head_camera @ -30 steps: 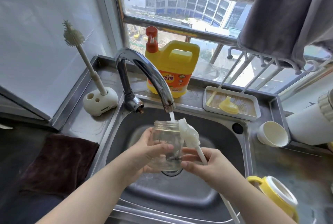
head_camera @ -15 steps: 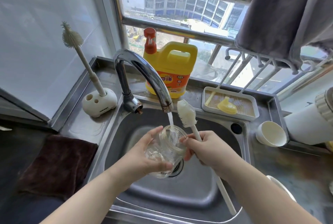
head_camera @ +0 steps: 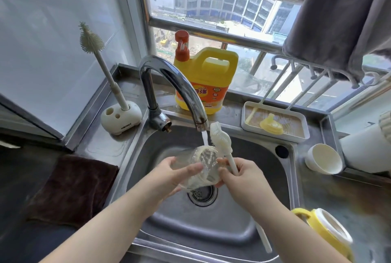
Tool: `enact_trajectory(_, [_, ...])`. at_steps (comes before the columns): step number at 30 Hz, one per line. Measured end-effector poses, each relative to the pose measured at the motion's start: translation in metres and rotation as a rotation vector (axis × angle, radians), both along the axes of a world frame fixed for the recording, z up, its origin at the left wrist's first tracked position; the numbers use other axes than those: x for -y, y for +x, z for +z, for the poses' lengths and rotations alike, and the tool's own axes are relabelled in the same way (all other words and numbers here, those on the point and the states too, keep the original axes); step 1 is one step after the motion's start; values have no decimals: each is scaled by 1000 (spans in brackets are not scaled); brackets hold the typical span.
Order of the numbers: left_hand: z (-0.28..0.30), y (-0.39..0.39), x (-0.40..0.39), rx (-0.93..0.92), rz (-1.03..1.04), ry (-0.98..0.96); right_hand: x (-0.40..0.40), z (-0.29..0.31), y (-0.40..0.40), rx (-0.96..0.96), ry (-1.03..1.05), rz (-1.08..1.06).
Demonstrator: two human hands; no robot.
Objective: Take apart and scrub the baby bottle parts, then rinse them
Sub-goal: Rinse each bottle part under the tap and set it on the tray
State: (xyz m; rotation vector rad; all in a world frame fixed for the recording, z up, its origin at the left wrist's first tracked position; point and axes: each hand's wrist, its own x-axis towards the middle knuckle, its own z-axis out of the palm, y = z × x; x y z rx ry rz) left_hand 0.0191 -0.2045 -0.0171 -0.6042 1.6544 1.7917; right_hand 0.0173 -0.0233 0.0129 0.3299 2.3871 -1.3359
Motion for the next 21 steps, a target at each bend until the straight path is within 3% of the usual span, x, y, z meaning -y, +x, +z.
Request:
enact_trajectory(5, [4,0,-11,-55,47,-20,-1,0,1,8,-23,6])
enact_trajectory(10, [1,-1,-12,-110,52,-93,-10,5,1,48,55,182])
enact_trajectory(13, [-1,-4,-5,-134,54,-228,-34,22,-3,16,205,306])
enact_trajectory(17, [-1,-6,-6,-157,0,-371,-42,36,-10,-70,531,625])
enact_trajectory(21, [-7,-7,-9,-163,-53,-460,-18,28,-27,-123,707,716])
